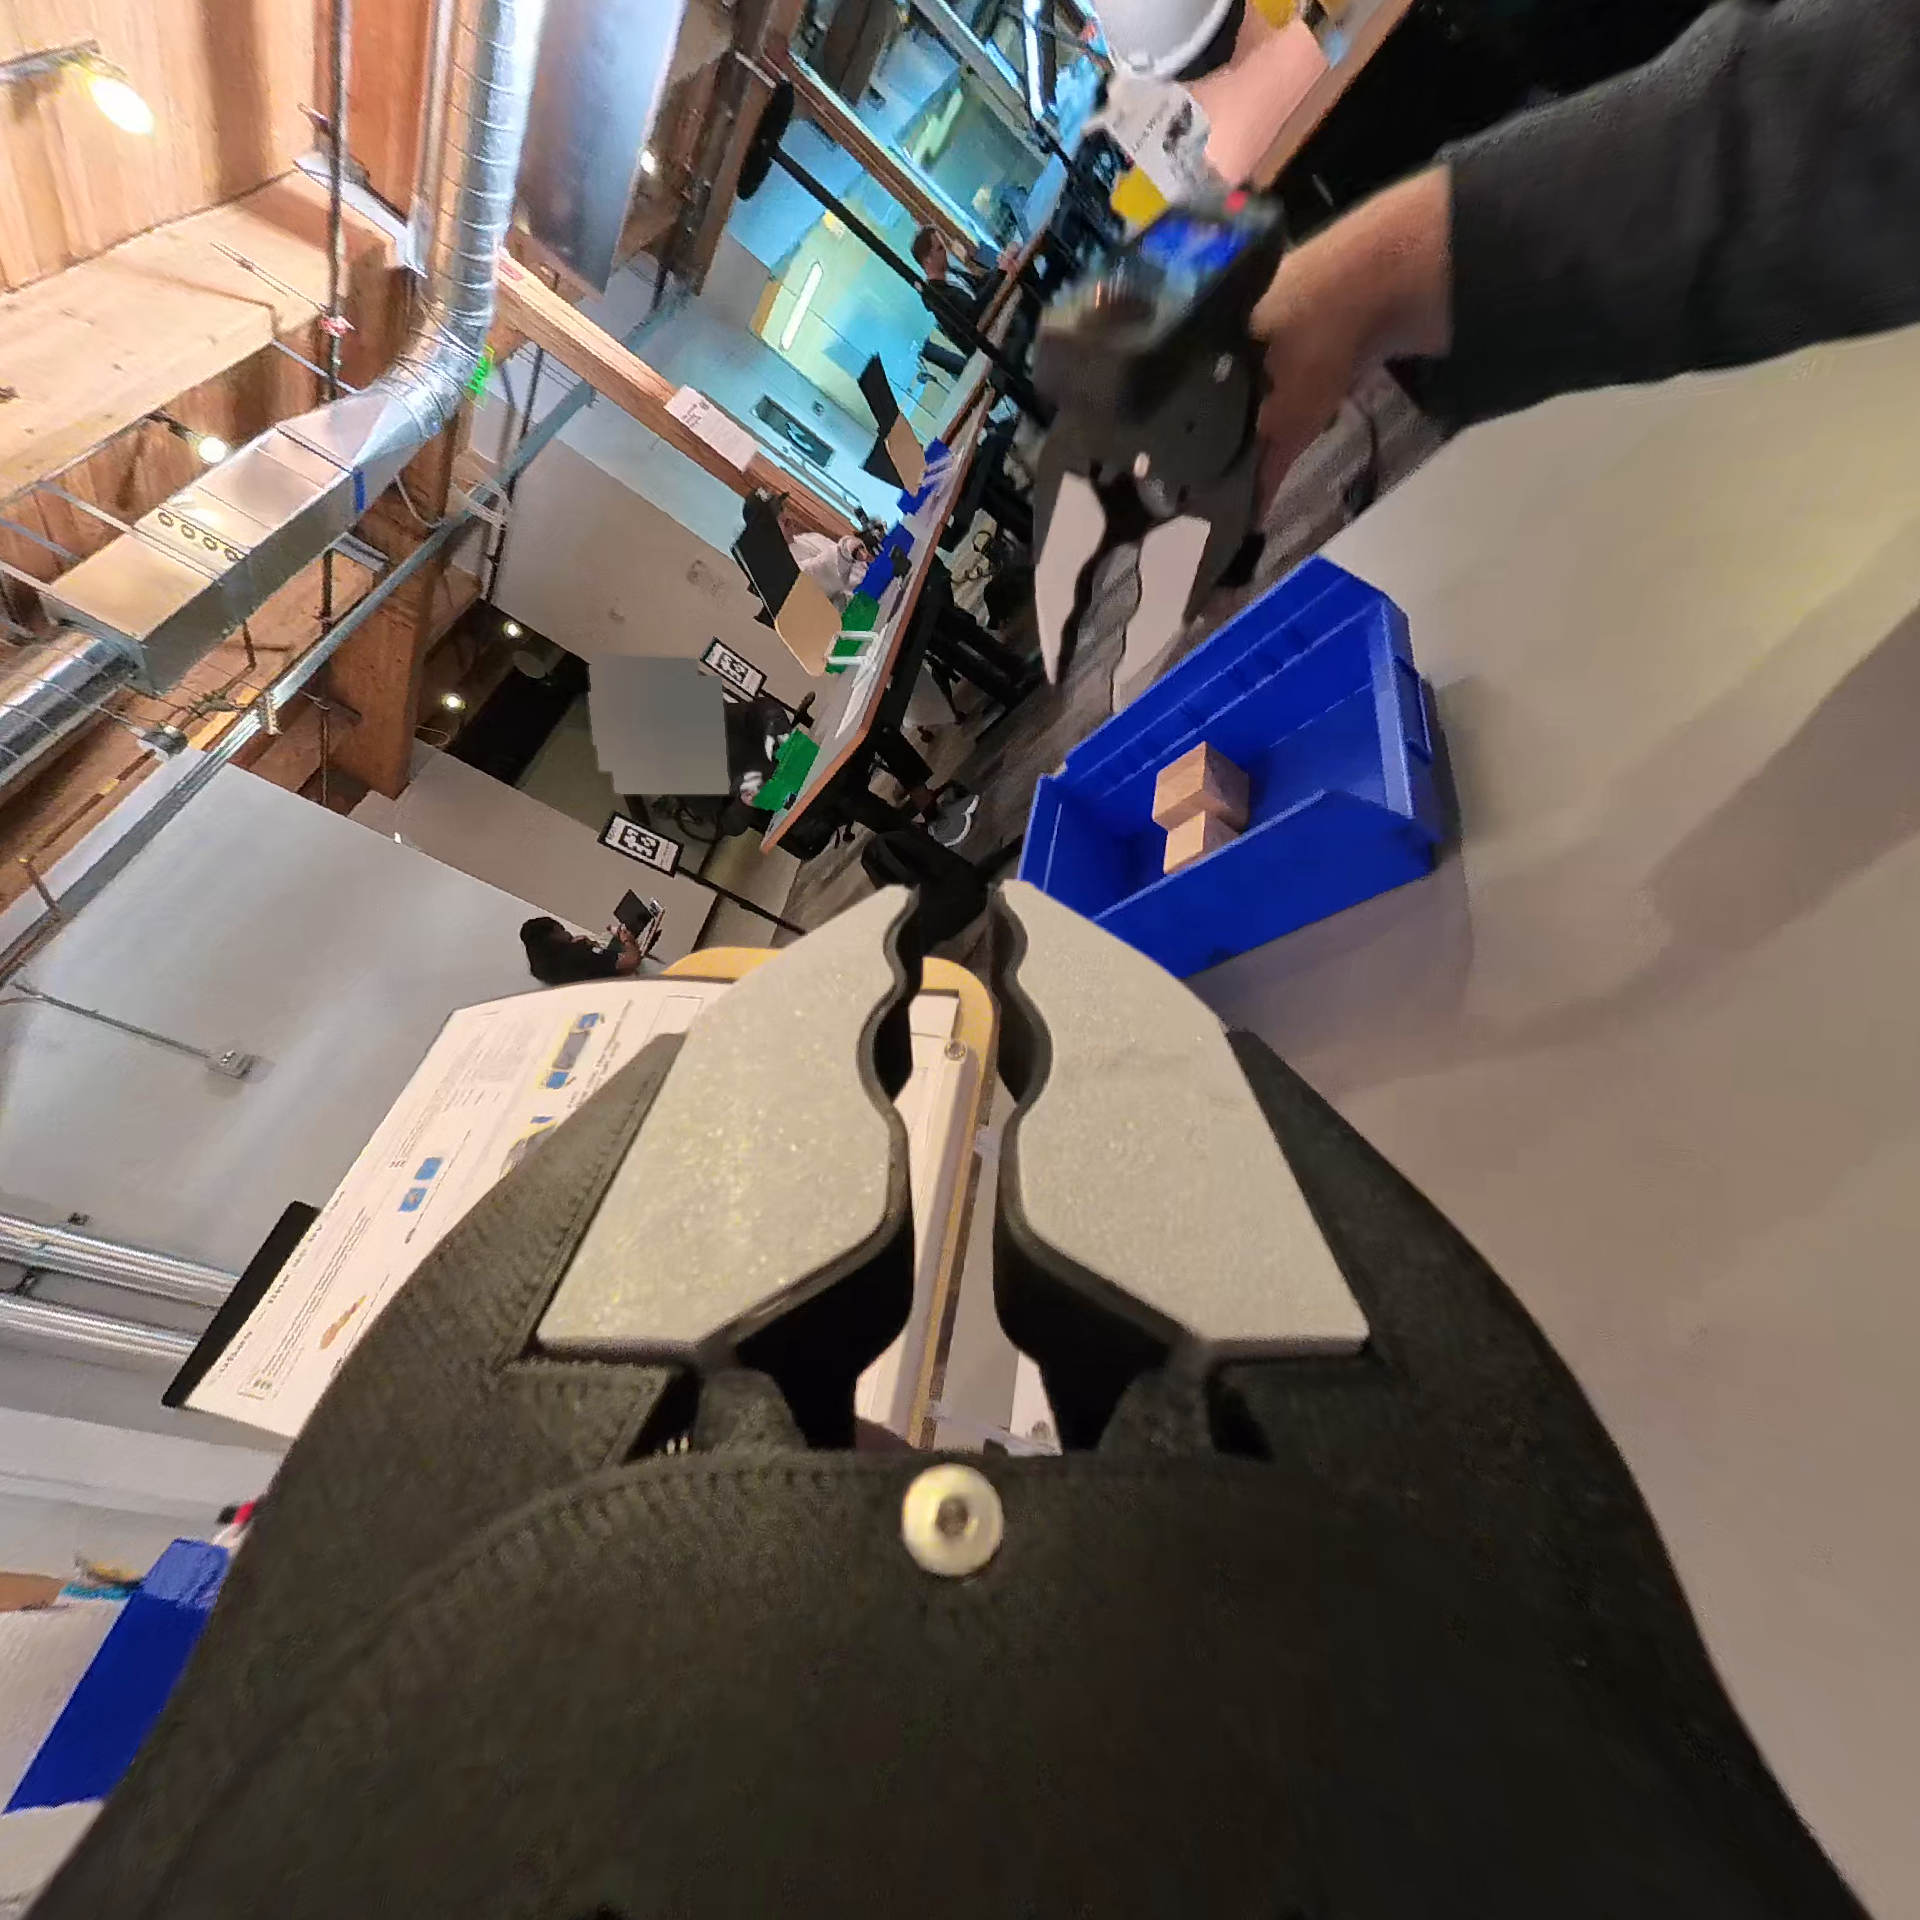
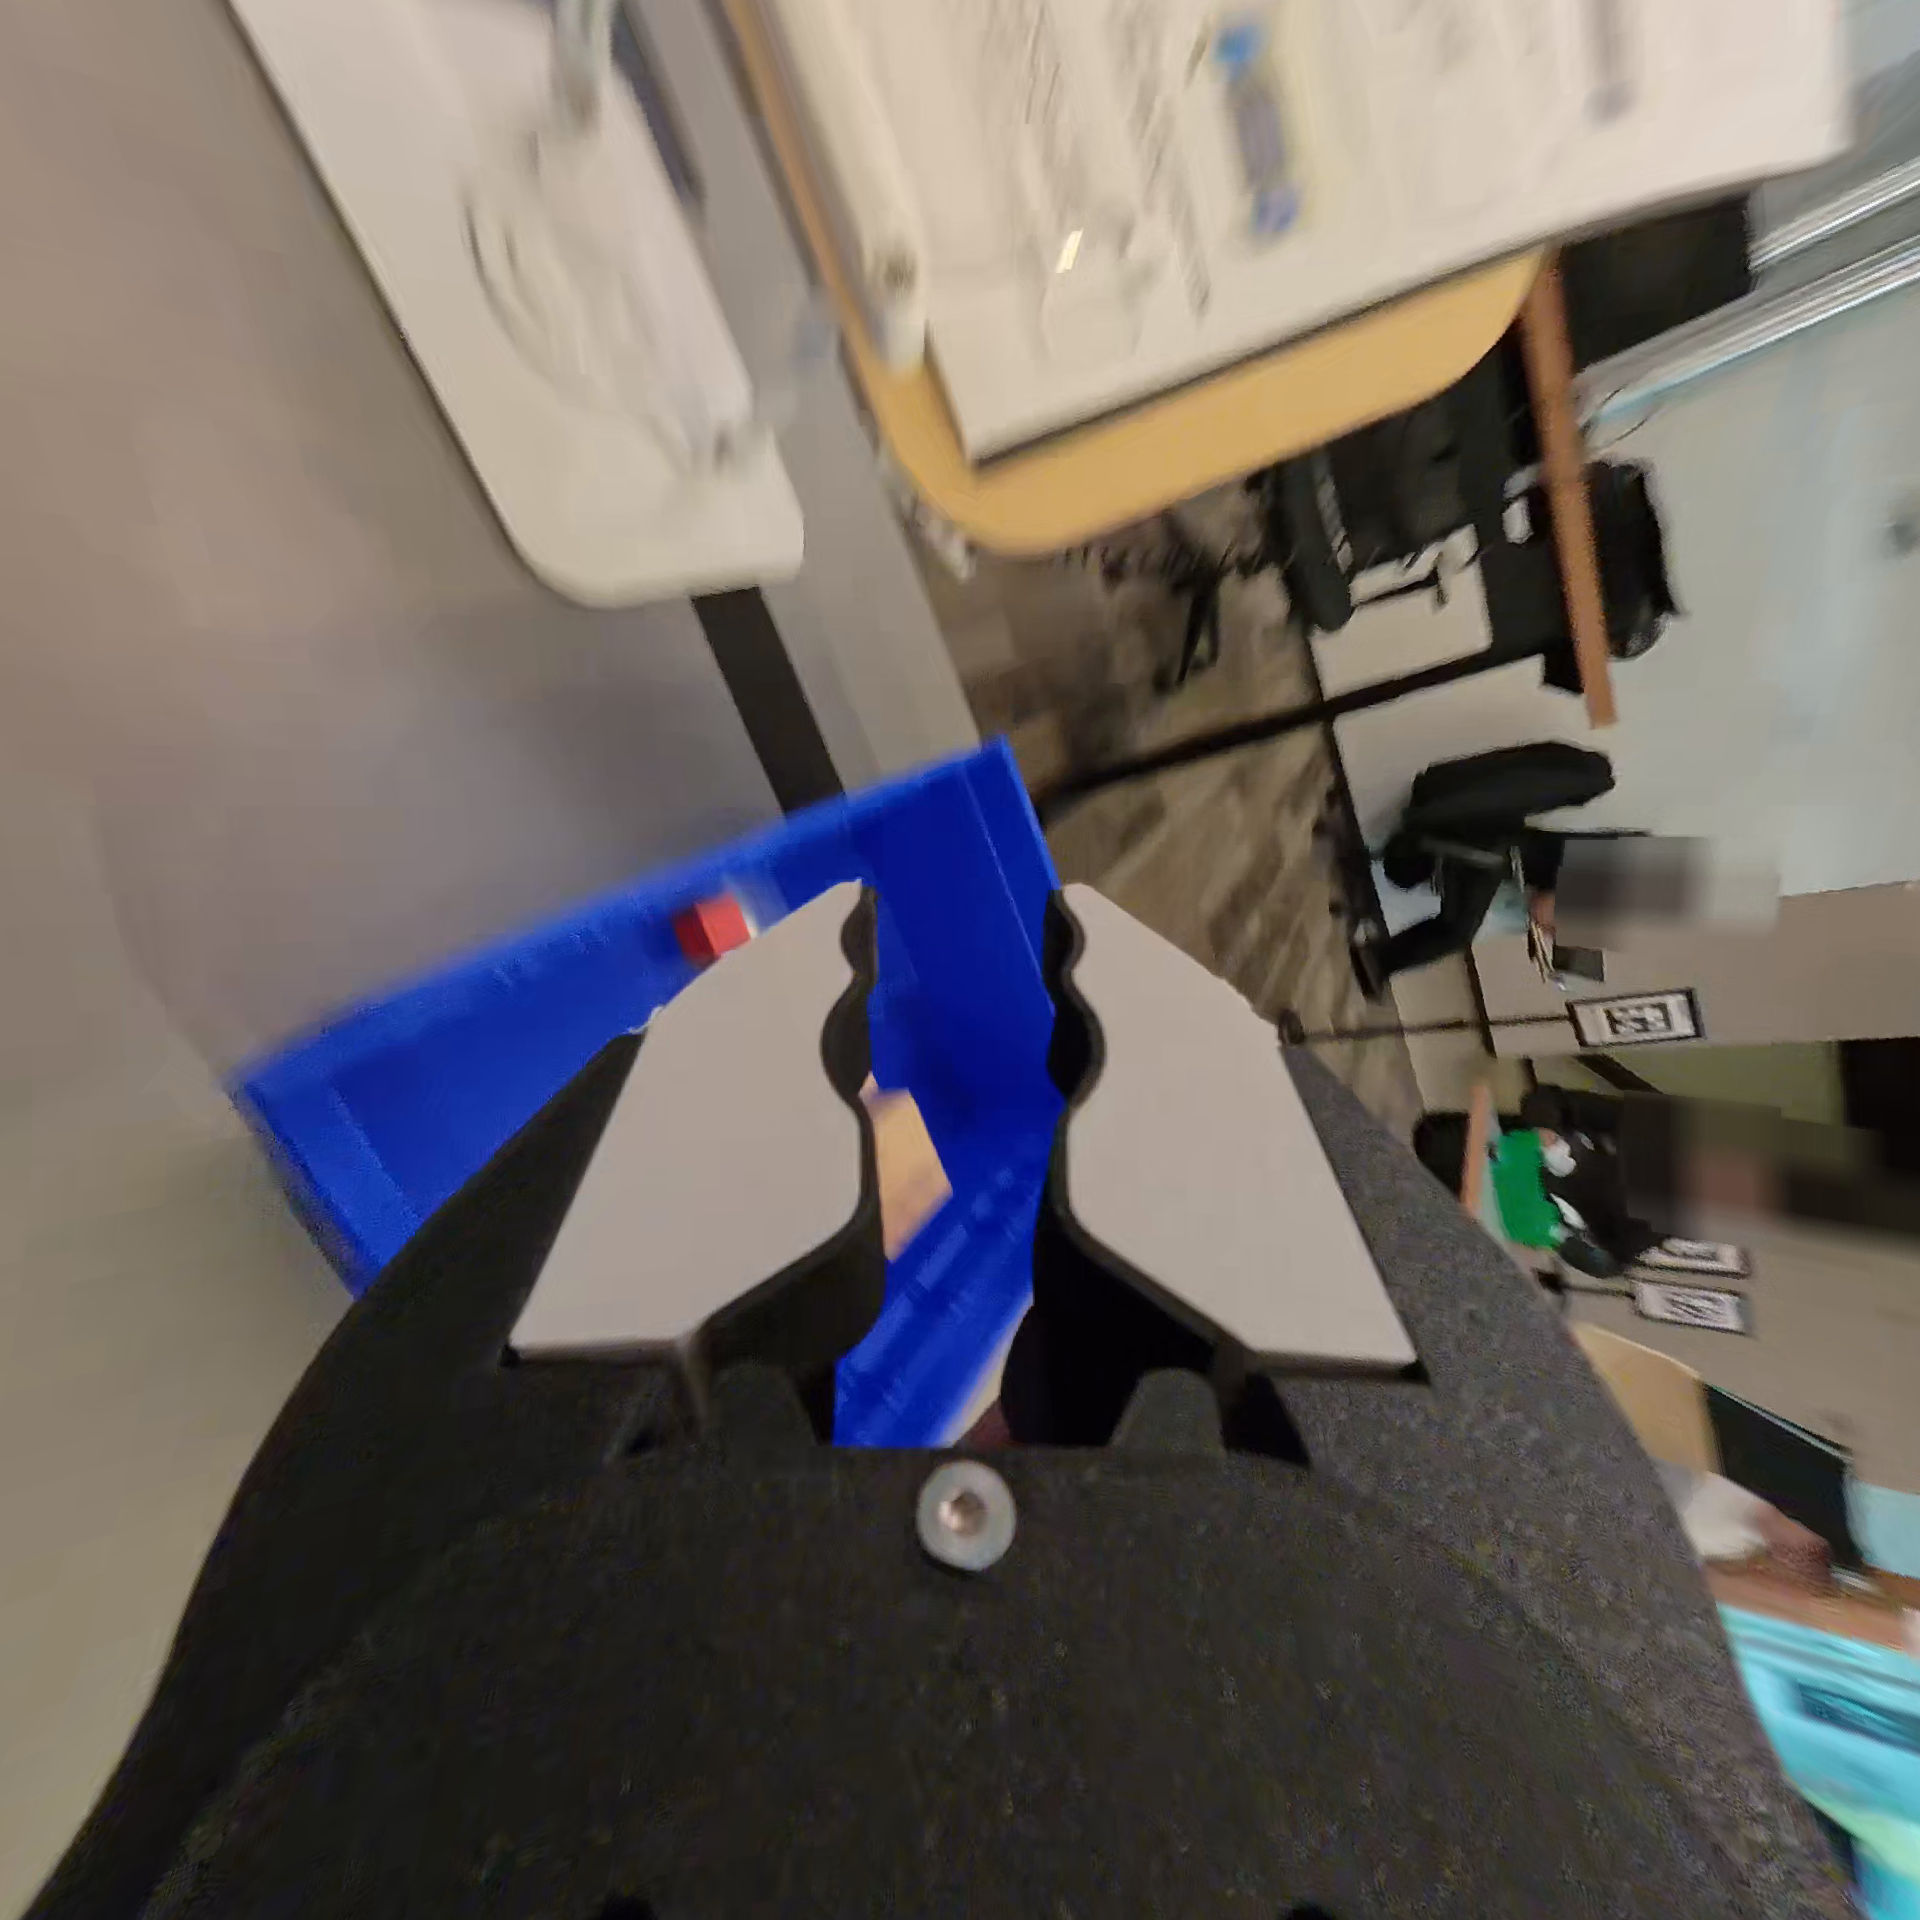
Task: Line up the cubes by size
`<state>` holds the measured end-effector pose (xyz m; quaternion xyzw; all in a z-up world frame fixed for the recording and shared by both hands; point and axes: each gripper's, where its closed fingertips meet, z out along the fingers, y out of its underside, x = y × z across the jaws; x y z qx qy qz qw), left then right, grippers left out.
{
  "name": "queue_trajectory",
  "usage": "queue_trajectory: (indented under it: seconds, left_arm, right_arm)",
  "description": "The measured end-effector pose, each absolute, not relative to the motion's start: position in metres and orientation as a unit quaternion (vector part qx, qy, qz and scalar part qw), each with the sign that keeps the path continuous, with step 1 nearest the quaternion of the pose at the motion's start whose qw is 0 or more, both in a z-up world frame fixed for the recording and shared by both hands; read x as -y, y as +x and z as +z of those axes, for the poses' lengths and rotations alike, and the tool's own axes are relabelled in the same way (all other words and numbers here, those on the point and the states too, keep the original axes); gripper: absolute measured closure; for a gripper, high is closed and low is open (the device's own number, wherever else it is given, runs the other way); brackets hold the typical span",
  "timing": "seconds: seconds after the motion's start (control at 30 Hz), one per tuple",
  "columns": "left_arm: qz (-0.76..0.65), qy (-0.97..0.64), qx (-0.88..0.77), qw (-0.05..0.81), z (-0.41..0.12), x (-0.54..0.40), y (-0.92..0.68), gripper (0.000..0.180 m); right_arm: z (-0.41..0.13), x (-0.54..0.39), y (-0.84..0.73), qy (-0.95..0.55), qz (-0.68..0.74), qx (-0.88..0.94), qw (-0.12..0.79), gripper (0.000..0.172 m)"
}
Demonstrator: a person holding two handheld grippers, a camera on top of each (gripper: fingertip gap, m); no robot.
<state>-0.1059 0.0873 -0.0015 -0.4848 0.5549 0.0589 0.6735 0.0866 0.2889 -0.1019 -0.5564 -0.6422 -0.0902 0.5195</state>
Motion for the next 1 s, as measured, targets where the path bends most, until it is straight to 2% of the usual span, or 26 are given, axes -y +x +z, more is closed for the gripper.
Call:
queue_trajectory:
  seconds: [0.07,0.17,0.27,0.33,0.4,0.63,0.77,0.93,1.0]
  left_arm:
    - [0.081,-0.491,-0.567,0.657,-0.01,-0.09,-0.1,0.172]
    - [0.05,-0.502,-0.564,0.653,-0.019,-0.089,-0.086,0.175]
    - [-0.005,-0.527,-0.524,0.669,-0.033,-0.096,-0.073,0.172]
    - [-0.005,-0.555,-0.481,0.679,-0.05,-0.112,-0.075,0.162]
    - [0.014,-0.593,-0.423,0.684,-0.072,-0.132,-0.088,0.154]
    - [-0.015,-0.696,-0.277,0.662,-0.169,-0.152,-0.132,0.154]
    - [0.008,-0.712,-0.236,0.661,-0.204,-0.145,-0.142,0.155]
    - [0.037,-0.724,-0.259,0.638,-0.225,-0.152,-0.14,0.153]
    - [0.012,-0.72,-0.247,0.648,-0.225,-0.152,-0.136,0.146]
  right_arm:
    - [-0.098,-0.262,0.071,-0.558,-0.005,0.595,0.578,0.147]
    - [-0.117,-0.234,0.049,-0.569,0.093,0.541,0.612,0.152]
    - [-0.151,-0.208,0.015,-0.563,0.11,0.543,0.613,0.153]
    - [-0.172,-0.19,-0.011,-0.548,0.103,0.565,0.608,0.153]
    - [-0.186,-0.178,-0.031,-0.539,0.112,0.567,0.613,0.154]
    - [-0.21,-0.174,-0.052,-0.568,0.219,0.494,0.62,0.155]
    - [-0.228,-0.174,-0.049,-0.564,0.212,0.508,0.615,0.15]
    - [-0.24,-0.168,-0.054,-0.541,0.169,0.546,0.617,0.145]
    - [-0.246,-0.165,-0.057,-0.535,0.162,0.557,0.614,0.142]
